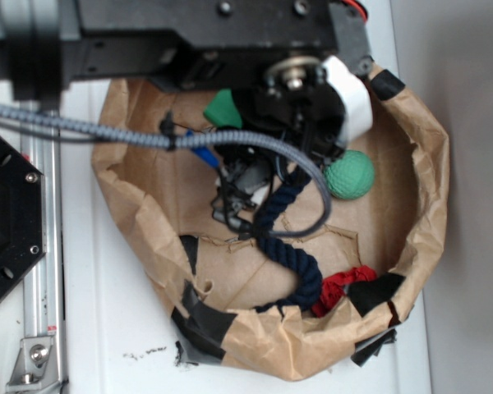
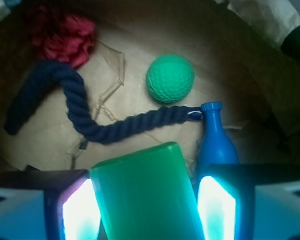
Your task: Grab the green block.
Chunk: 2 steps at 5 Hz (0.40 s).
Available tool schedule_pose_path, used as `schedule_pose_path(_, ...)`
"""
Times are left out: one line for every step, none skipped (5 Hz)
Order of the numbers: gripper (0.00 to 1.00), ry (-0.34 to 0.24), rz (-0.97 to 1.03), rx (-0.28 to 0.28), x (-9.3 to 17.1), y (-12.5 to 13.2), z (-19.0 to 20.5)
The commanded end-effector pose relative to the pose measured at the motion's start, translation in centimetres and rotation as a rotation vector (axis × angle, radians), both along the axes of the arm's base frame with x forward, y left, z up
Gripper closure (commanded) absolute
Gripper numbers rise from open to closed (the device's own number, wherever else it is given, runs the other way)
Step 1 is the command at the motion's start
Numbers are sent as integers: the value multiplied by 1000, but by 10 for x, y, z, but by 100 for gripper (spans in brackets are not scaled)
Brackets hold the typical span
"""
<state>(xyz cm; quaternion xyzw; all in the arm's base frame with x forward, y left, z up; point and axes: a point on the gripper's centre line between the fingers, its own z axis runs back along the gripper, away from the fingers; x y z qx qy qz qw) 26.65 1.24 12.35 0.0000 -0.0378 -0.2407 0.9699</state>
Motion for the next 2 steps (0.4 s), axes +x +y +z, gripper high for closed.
schedule_pose_path(100, -141, 270, -21, 5, -28, 23)
schedule_pose_path(100, -155, 410, -72, 5, -27, 24)
